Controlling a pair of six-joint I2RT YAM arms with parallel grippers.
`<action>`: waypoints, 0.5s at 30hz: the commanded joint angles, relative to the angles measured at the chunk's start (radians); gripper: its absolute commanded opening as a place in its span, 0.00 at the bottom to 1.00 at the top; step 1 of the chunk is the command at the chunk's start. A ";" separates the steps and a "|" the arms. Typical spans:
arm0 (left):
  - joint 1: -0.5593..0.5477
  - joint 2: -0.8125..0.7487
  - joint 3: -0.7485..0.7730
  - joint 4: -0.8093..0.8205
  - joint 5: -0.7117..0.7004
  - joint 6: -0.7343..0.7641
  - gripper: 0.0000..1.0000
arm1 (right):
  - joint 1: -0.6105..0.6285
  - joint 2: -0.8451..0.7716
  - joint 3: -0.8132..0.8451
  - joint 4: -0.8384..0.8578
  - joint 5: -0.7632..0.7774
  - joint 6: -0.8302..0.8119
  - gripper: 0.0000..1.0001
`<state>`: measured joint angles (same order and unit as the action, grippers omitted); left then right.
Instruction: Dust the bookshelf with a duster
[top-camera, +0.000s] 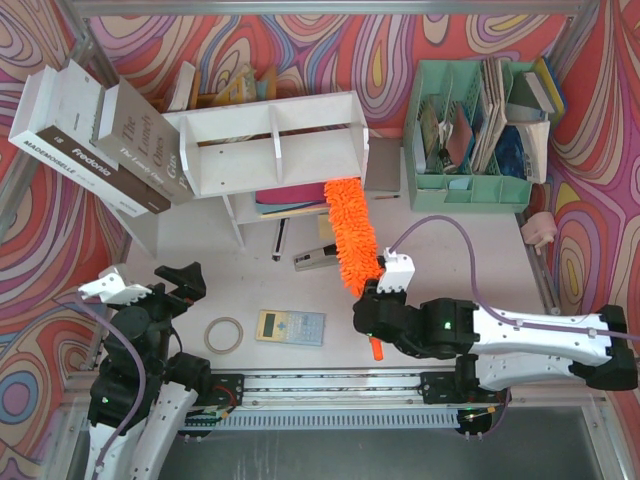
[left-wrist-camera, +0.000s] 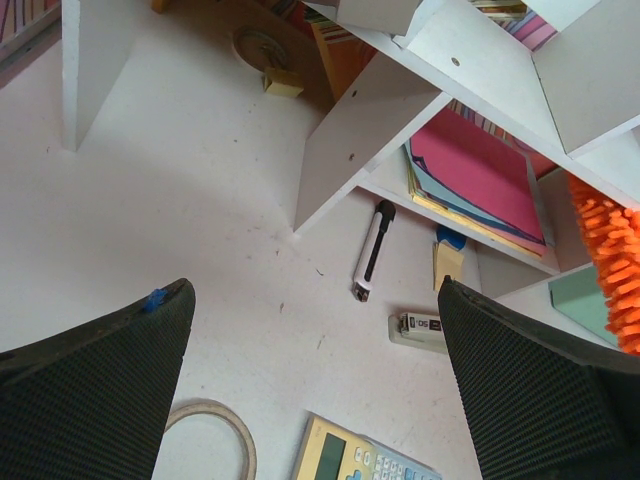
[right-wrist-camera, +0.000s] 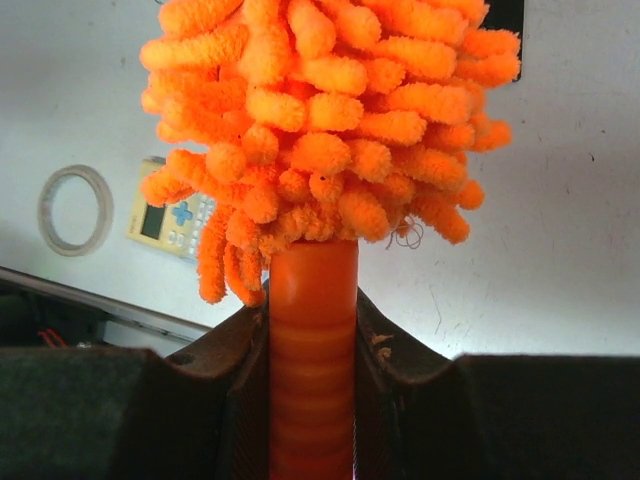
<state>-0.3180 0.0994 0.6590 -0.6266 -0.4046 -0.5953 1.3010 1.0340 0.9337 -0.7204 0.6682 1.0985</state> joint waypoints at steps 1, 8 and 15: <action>0.007 -0.002 -0.010 0.008 0.006 0.002 0.98 | -0.002 0.039 -0.048 0.093 0.030 -0.021 0.00; 0.007 0.001 -0.011 0.008 0.010 0.003 0.99 | -0.017 0.087 -0.082 0.153 -0.018 -0.026 0.00; 0.007 -0.006 -0.011 0.007 0.006 0.002 0.98 | -0.019 0.064 0.062 0.148 0.024 -0.164 0.00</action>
<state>-0.3180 0.0994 0.6590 -0.6266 -0.4046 -0.5949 1.2861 1.1309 0.8898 -0.6285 0.6125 1.0336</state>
